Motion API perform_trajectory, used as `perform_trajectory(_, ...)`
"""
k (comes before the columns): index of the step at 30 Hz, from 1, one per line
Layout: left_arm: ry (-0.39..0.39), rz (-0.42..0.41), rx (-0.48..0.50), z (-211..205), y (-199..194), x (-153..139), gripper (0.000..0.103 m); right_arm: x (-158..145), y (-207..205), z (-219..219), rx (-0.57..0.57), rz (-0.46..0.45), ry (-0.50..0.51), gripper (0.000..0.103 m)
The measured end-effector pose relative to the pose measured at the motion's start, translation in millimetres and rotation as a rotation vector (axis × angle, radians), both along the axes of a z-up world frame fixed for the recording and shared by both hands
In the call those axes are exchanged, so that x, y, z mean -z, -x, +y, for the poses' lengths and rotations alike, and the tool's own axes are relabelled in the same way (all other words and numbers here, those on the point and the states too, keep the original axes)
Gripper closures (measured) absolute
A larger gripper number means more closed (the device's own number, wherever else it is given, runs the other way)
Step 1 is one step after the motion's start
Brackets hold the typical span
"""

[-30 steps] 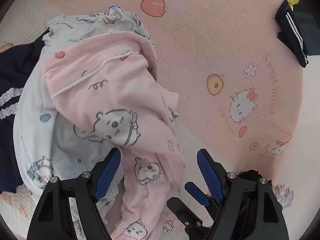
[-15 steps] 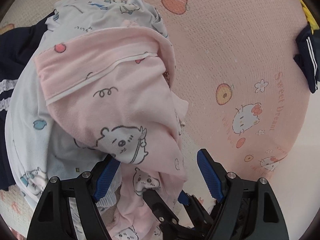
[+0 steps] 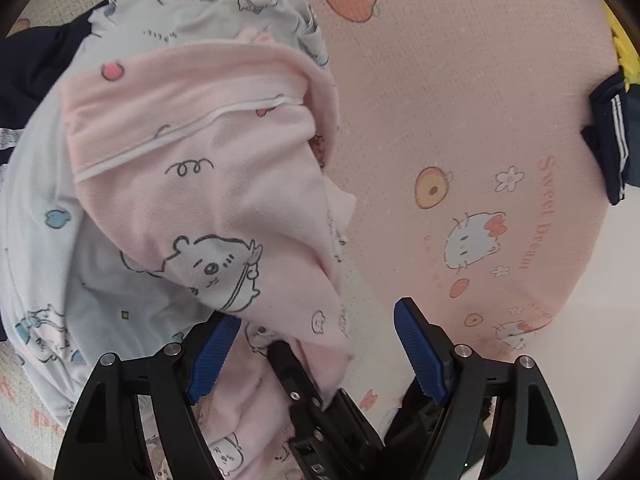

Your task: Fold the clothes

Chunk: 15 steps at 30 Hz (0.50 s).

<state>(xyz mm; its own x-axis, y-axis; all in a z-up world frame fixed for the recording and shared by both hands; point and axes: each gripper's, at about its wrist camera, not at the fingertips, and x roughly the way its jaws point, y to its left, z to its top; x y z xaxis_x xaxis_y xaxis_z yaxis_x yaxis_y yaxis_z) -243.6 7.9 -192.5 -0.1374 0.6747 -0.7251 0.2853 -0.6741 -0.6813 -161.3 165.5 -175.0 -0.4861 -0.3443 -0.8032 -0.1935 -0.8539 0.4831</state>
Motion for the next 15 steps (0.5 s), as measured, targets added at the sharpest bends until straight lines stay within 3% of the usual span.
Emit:
perform_trajectory(9, 0.076, -0.008, 0.002, 11, 8, 19, 0.026, 3, -6, 8, -0.012, -0.006, 0.028, 0.087)
perform_trajectory(10, 0.088, -0.018, -0.001, 11, 8, 23, 0.032, 4, -6, 9, -0.009, -0.009, 0.034, 0.087)
perform_trajectory(11, 0.099, -0.028, -0.003, 11, 8, 26, 0.044, 5, -6, 10, -0.006, -0.012, 0.039, 0.087)
perform_trajectory(13, 0.109, -0.036, -0.002, 9, 8, 31, 0.054, 8, -6, 11, 0.000, -0.018, 0.050, 0.087)
perform_trajectory(15, 0.107, -0.033, 0.006, 7, 7, 34, 0.058, 10, -7, 12, 0.005, -0.024, 0.061, 0.085)
